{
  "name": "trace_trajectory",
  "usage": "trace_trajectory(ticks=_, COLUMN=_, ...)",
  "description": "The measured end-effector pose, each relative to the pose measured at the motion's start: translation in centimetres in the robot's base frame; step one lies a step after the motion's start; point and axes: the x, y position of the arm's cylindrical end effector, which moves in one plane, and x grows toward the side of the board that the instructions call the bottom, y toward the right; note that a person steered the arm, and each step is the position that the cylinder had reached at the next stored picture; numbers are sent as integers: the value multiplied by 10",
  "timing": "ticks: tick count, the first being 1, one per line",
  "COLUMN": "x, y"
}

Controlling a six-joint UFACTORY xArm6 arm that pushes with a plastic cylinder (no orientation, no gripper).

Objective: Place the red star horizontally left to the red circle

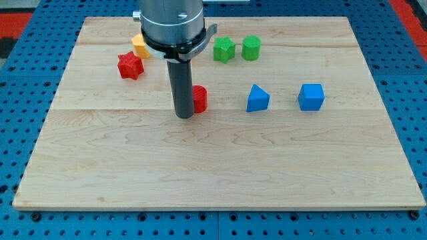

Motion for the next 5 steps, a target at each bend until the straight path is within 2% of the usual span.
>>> trace_trajectory(ticks=2, x=-31, y=-201)
trace_trajectory(ticks=3, x=-55, y=-243)
trace_trajectory(ticks=4, x=-97, y=-227)
trace_trajectory(ticks=5, x=-124, y=-175)
